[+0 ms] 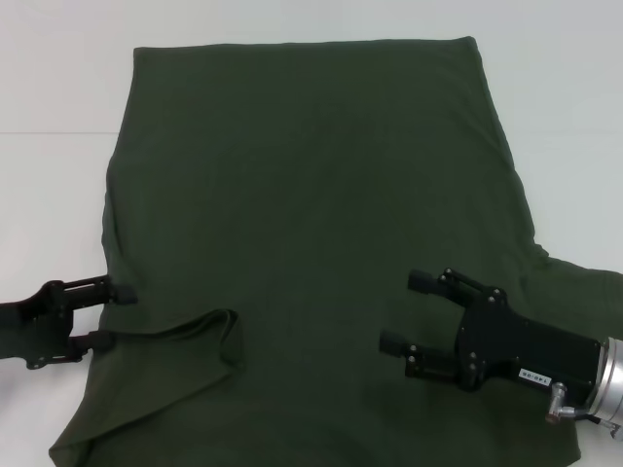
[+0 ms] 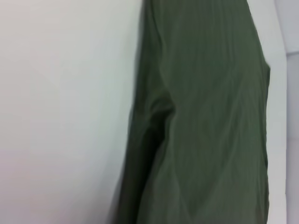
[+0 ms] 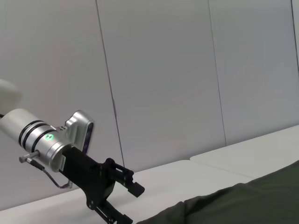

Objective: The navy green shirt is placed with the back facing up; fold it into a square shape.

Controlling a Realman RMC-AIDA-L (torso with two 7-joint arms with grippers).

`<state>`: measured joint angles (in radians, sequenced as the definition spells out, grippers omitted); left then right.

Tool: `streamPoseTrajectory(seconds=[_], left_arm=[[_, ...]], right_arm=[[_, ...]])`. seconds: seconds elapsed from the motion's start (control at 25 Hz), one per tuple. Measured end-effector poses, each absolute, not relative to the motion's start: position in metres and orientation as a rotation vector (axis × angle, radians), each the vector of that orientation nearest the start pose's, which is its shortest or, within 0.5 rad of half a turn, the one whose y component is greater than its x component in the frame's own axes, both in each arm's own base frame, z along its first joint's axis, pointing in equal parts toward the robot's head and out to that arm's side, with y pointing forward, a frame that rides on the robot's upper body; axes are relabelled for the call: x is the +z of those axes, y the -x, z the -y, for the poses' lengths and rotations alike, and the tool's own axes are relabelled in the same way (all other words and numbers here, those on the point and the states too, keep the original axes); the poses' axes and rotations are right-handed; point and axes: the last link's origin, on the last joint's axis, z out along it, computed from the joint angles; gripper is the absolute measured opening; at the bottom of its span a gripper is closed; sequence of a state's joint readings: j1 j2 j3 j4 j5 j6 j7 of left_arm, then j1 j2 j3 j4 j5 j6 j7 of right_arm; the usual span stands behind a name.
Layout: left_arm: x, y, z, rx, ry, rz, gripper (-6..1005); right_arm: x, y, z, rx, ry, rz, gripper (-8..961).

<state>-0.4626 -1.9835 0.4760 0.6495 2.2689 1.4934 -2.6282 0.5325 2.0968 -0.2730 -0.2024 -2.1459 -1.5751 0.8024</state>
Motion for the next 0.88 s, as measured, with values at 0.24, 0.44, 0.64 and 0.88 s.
streamPoseTrajectory(seconds=[0.24, 0.44, 0.64, 0.88], left_arm=[[0.045, 0.351, -0.311, 0.765, -1.918, -2.644, 835], [0.042, 0.359, -0.312, 0.777, -1.901, -2.698, 835], [0.044, 0.363, -0.314, 0.799, -1.901, -2.728, 835], [0.041, 0.359, -0.319, 0.804, -1.916, -2.72, 836]], right_arm=[[-0.056, -0.273, -0.285, 0.986, 2.566, -0.443, 944], [-0.056, -0.273, -0.285, 0.985, 2.566, -0.443, 943], [-0.056, -0.273, -0.285, 0.984, 2.564, -0.446, 943], [-0.057, -0.273, -0.285, 0.983, 2.563, -0.449, 943]])
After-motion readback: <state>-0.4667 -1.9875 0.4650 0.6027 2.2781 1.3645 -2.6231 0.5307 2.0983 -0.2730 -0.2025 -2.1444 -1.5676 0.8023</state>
